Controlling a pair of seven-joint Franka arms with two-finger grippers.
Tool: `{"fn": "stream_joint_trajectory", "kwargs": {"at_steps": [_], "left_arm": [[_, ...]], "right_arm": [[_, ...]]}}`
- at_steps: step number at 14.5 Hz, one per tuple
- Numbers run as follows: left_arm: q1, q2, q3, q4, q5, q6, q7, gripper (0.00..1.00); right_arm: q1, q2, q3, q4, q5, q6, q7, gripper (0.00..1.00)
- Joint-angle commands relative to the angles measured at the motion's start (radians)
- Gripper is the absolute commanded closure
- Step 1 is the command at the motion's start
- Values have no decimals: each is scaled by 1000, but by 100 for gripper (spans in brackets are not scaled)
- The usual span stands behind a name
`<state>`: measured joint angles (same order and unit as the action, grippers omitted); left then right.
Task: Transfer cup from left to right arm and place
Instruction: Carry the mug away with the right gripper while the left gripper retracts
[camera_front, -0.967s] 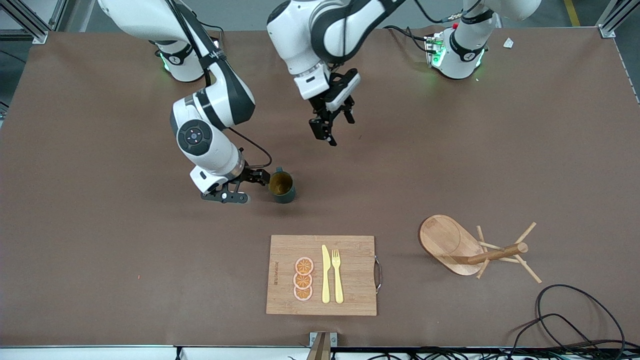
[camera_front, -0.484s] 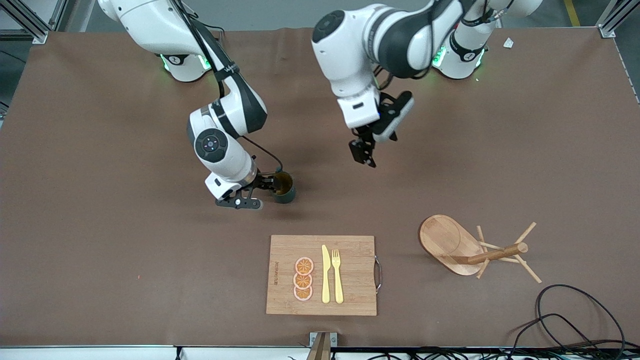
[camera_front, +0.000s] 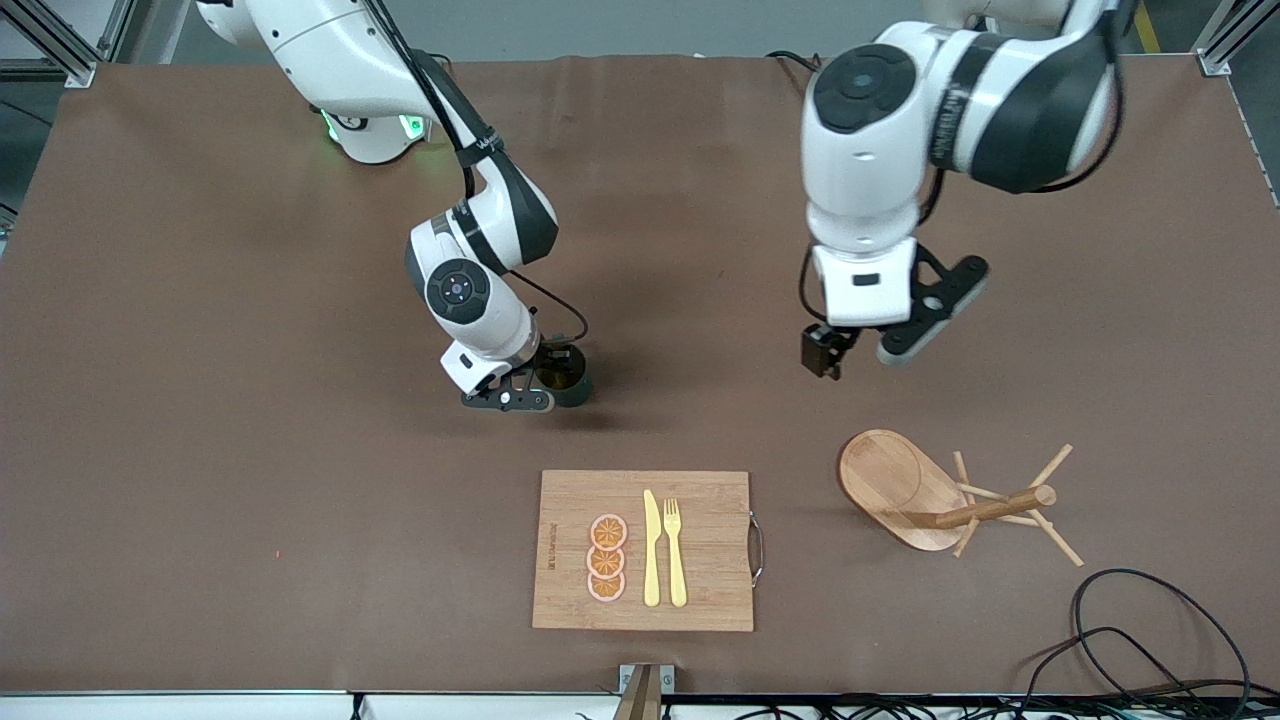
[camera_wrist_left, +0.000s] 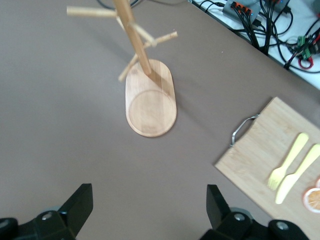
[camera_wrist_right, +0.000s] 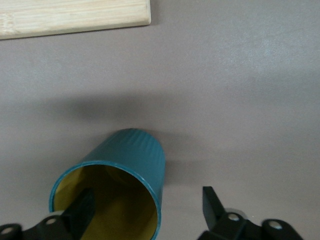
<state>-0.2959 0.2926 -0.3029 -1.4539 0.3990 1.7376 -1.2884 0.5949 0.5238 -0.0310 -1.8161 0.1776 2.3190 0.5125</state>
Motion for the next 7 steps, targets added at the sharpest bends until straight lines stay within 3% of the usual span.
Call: {"fn": "stream_joint_trajectory", "kwargs": {"at_steps": [1,3,5,7], "left_arm": [[81,-12,-8,49,-78,-53,240,0],[165,-33,-5,58,-165,-53,384,0],[248,-58,-5,56,-206,-56,505,0],[306,-85,1,55,-209,-76,685,0]], "right_arm": [[9,8,-9,-2,20,5,-15,36],[14,12,-9,-2,19,3,-16,59],[16,13,-10,-2,17,5,-22,69],[13,13,-9,-2,17,3,-69,87]]}}
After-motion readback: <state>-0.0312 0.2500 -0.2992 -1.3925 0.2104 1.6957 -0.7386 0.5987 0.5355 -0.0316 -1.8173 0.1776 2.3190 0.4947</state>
